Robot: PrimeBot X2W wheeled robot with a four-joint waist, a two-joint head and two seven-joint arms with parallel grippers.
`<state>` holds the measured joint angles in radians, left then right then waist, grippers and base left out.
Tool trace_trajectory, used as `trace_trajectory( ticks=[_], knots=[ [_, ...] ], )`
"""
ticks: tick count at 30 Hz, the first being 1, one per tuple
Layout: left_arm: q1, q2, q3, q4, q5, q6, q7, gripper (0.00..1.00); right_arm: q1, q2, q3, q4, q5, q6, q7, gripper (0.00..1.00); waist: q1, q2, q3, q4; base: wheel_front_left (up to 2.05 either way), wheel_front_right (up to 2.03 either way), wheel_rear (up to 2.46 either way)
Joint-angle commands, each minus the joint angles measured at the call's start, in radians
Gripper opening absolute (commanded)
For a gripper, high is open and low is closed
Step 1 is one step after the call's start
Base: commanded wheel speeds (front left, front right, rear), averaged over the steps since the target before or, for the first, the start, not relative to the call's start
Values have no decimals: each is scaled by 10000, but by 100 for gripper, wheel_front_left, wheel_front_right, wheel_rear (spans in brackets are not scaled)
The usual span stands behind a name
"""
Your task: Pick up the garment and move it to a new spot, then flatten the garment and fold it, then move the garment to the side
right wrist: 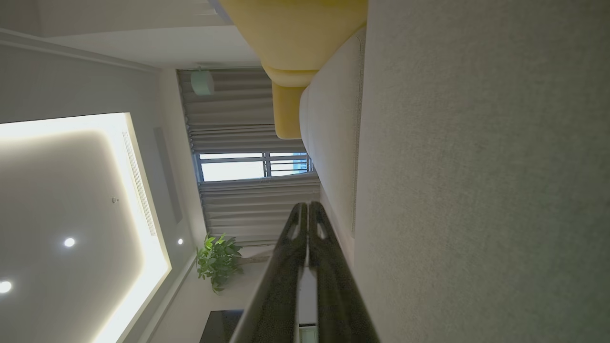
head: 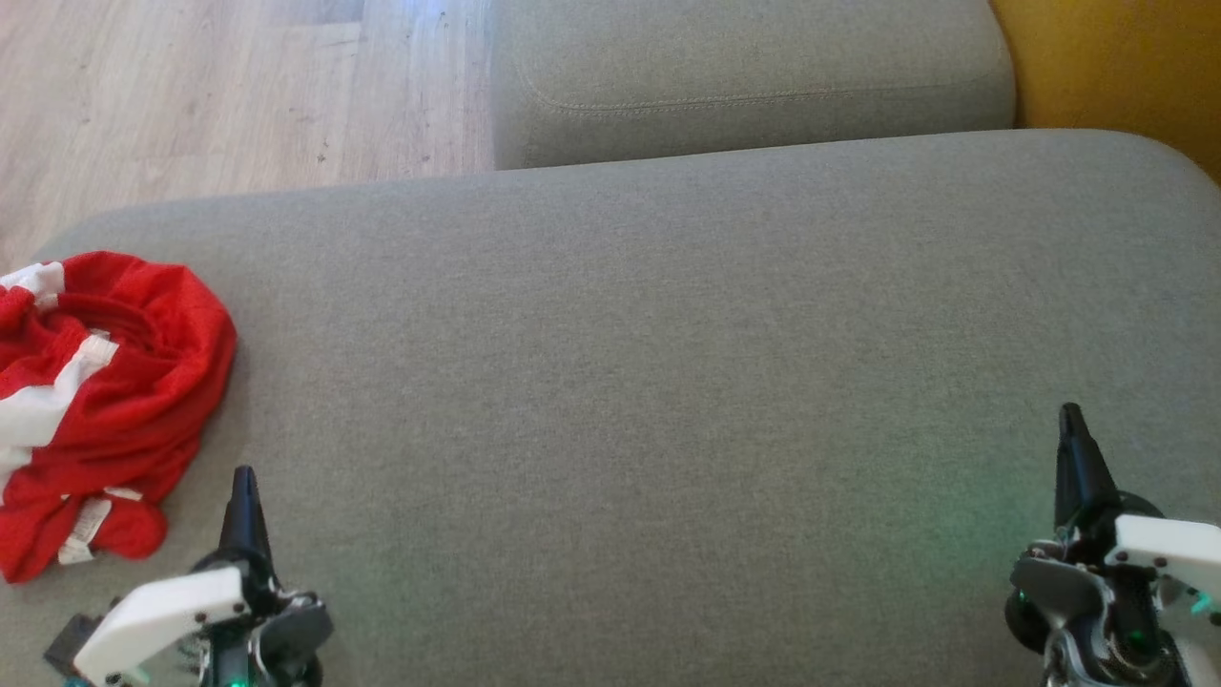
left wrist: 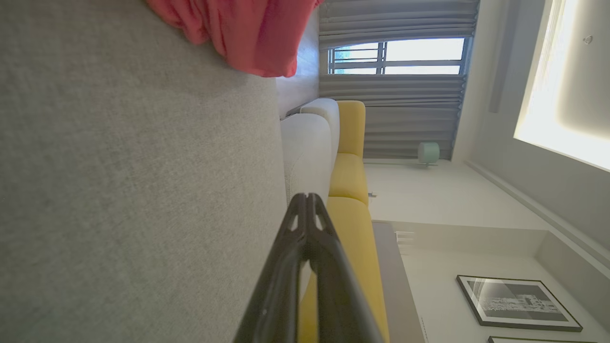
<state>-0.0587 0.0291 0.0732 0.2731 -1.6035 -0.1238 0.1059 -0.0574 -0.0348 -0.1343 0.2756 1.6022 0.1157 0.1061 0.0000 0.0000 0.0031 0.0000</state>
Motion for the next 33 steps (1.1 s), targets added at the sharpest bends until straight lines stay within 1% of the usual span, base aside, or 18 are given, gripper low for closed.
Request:
trace_trajectory(
  ticks=[1,6,14,19,32,33],
  knots=[
    [0,0,0,2,0,0,0,100,0,0,0,1,0,-2,0,100,0,0,0,0,0,0,0],
    [358,-121,-103,620,25,7,-28,100,380,87,33,618,-13,-22,-20,100,0,0,3,-1,0,0,0],
    [400,-99,-198,411,664,15,-263,100,389,63,256,506,-398,-11,-259,100,0,0,-42,-20,0,0,0],
    [433,-86,-319,140,1279,80,-409,100,405,56,373,423,-976,-4,-406,100,0,0,-68,-30,0,0,0],
    [490,-51,-850,-392,3287,359,-791,100,437,24,739,87,-3065,14,-789,100,0,0,-160,-74,0,0,0],
    [490,-51,-850,-392,3287,359,-791,100,437,24,739,87,-3065,14,-789,100,0,0,-160,-74,0,0,0]
  ],
)
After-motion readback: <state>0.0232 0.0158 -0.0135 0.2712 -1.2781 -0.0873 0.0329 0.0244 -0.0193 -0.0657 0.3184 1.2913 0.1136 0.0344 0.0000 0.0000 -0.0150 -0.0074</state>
